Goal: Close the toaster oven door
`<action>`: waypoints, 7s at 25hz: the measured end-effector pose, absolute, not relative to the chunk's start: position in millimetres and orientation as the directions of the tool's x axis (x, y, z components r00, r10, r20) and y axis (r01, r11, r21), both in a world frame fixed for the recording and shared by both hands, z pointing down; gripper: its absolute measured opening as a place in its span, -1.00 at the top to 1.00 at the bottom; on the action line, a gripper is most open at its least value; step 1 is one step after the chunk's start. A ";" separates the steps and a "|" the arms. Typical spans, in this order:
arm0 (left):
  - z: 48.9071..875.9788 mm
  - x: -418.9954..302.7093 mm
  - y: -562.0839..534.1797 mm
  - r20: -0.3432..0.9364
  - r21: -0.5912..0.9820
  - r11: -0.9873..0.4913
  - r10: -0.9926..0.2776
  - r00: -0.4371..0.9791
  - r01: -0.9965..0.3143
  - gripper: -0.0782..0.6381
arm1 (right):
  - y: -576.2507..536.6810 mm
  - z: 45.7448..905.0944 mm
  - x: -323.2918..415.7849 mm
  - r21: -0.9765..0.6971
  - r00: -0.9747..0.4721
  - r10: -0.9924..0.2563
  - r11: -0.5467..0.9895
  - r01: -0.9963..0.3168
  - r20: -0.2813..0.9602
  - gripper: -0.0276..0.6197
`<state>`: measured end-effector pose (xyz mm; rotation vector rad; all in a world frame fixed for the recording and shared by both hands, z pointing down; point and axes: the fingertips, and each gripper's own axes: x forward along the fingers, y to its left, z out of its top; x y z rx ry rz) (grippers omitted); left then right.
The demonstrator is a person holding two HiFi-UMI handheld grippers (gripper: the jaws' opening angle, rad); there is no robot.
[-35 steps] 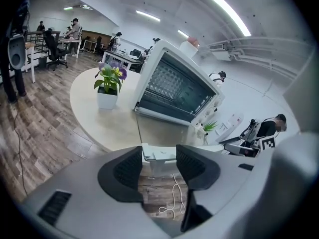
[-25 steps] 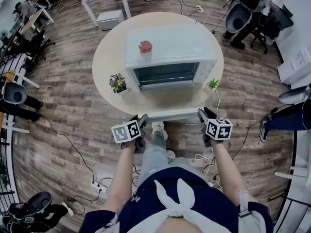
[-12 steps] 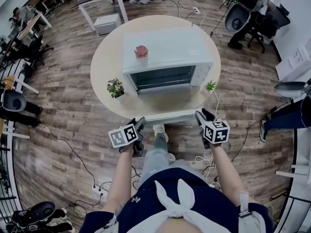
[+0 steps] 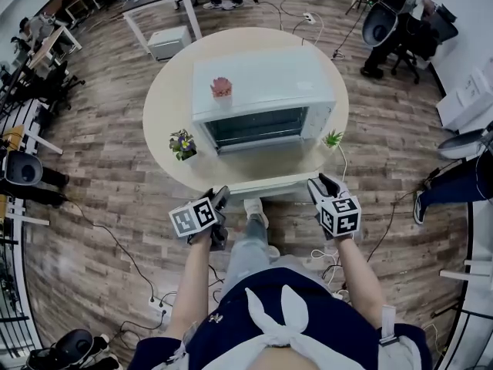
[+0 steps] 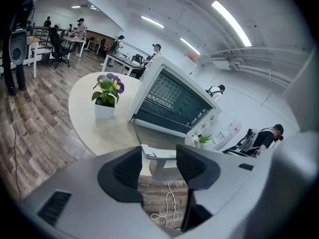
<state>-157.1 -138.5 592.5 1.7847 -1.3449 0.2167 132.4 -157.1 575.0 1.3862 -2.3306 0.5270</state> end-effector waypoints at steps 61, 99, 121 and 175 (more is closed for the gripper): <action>557.4 -162.3 -161.2 0.488 0.488 -0.108 -0.789 0.373 -0.866 0.16 | -184.3 574.0 117.5 -0.199 -0.460 -0.730 0.420 -0.885 0.505 0.56; 559.0 -150.9 -174.4 0.523 0.397 -0.117 -0.786 0.329 -0.910 0.47 | -196.7 557.7 117.0 -0.264 -0.489 -0.742 0.412 -0.872 0.459 0.57; 546.9 -150.0 -188.0 0.522 0.370 -0.103 -0.799 0.298 -0.923 0.47 | -206.5 542.8 115.7 -0.278 -0.517 -0.753 0.437 -0.856 0.407 0.56; 506.0 -156.7 -246.7 0.401 0.441 -0.177 -0.838 0.369 -0.880 0.42 | -264.3 502.6 111.9 -0.296 -0.457 -0.806 0.363 -0.884 0.376 0.59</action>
